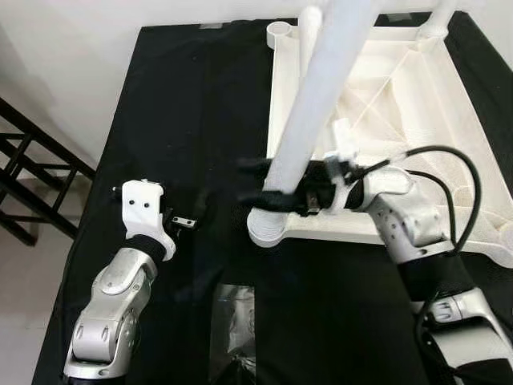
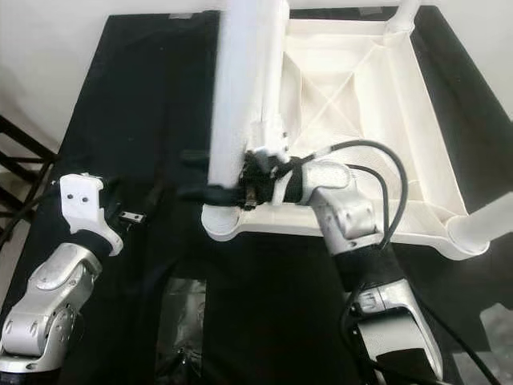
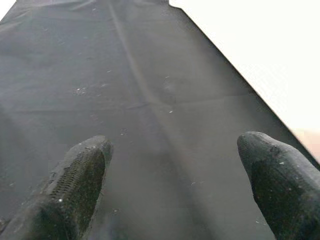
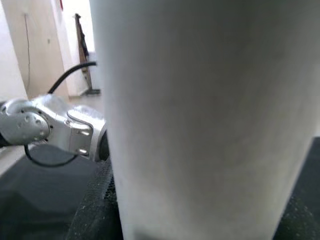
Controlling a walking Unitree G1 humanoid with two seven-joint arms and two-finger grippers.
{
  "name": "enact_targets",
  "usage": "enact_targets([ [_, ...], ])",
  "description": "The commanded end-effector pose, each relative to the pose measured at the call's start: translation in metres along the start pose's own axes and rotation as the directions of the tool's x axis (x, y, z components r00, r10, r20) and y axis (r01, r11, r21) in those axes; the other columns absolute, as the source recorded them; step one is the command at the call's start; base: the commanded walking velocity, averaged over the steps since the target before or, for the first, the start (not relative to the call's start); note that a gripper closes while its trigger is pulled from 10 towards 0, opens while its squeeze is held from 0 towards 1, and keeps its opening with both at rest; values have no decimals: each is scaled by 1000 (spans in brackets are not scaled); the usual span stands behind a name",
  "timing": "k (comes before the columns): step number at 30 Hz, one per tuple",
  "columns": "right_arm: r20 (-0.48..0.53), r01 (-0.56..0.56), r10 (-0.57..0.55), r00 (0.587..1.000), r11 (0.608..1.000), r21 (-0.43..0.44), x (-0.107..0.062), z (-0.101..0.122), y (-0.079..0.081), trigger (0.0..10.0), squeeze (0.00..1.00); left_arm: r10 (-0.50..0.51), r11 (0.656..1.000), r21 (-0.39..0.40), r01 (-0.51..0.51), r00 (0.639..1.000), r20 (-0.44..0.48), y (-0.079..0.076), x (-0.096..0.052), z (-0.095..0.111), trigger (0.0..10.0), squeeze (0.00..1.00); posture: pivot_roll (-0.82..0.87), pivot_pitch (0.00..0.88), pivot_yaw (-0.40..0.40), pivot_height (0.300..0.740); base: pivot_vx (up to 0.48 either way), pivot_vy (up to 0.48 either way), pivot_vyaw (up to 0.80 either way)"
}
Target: Building children table
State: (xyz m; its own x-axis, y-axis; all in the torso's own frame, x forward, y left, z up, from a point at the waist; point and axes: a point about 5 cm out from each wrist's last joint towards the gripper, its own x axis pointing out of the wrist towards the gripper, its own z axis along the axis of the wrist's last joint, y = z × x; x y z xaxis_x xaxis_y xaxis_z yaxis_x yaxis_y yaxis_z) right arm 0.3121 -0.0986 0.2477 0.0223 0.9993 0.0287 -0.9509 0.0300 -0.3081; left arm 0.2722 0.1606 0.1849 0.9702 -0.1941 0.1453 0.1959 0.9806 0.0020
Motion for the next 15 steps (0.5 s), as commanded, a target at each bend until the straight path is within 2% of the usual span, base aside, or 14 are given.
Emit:
enact_targets([
  [1, -177, -22, 38, 984, 996, 92, -3, -38, 15, 10000, 0, 9, 1000, 3, -9, 1000, -17, 2, -4, -5, 10000, 0, 77, 308, 20, 740, 0, 0, 0],
  [8, -251, -14, 35, 967, 996, 84, -4, -43, 13, 10000, 0, 6, 1000, 2, -6, 1000, -16, 1, -4, -5, 10000, 0, 75, 308, 18, 740, 0, 0, 0],
  [15, -244, 41, -5, 970, 989, 141, -8, -42, 7, 10000, 0, 5, 1000, 0, -5, 1000, -19, 1, -3, -6, 10000, 0, 71, 314, 17, 740, 0, 0, 0],
])
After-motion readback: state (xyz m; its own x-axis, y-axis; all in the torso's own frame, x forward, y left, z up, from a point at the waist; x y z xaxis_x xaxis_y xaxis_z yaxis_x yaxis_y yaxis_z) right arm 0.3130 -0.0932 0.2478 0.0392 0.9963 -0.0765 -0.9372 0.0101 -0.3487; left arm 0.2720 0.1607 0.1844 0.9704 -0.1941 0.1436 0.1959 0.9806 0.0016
